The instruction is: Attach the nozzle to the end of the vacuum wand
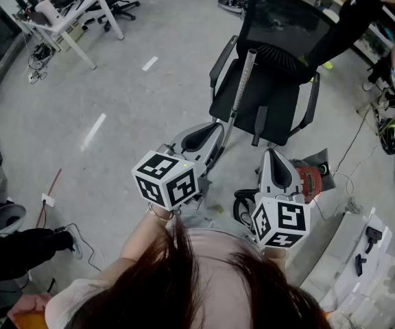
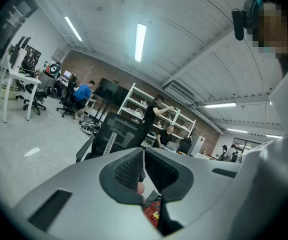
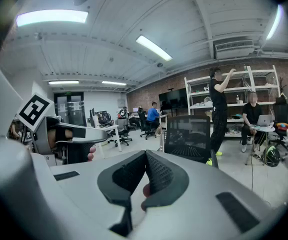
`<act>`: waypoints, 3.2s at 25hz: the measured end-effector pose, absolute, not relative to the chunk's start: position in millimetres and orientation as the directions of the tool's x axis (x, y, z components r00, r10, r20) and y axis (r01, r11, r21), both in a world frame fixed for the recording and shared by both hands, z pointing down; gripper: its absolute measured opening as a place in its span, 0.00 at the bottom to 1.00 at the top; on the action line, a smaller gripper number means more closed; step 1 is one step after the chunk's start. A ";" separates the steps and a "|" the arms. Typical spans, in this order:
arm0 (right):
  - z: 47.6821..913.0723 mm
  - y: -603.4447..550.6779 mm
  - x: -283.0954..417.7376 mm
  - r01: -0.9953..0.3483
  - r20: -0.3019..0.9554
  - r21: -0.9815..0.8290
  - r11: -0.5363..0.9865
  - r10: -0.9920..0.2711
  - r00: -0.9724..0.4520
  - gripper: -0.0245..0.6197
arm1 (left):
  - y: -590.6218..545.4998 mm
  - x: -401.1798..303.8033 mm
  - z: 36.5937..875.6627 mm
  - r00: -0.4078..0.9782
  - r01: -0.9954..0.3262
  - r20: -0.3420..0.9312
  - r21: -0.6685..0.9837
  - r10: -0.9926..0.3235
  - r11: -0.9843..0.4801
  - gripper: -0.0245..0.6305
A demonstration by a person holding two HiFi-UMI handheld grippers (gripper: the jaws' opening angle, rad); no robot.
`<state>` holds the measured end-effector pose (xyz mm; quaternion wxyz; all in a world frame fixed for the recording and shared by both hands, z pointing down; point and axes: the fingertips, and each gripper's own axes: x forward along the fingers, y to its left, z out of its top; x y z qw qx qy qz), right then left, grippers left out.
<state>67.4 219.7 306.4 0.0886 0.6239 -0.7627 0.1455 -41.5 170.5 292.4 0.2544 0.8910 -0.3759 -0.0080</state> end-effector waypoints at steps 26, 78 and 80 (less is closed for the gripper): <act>307.6 104.7 60.1 -0.997 0.322 -0.077 -0.020 -0.947 -0.005 0.08 | 23.5 -29.7 313.5 0.795 -0.607 0.269 0.362 -0.544 -0.707 0.07; 332.4 12.4 131.9 -0.989 0.394 -0.145 -0.031 -0.919 -0.029 0.08 | -107.2 24.5 390.5 0.692 -0.715 0.402 0.265 -0.600 -0.647 0.21; 333.8 10.4 139.0 -0.988 0.395 -0.151 -0.025 -0.918 -0.037 0.08 | -111.2 29.8 395.5 0.682 -0.724 0.408 0.261 -0.607 -0.639 0.22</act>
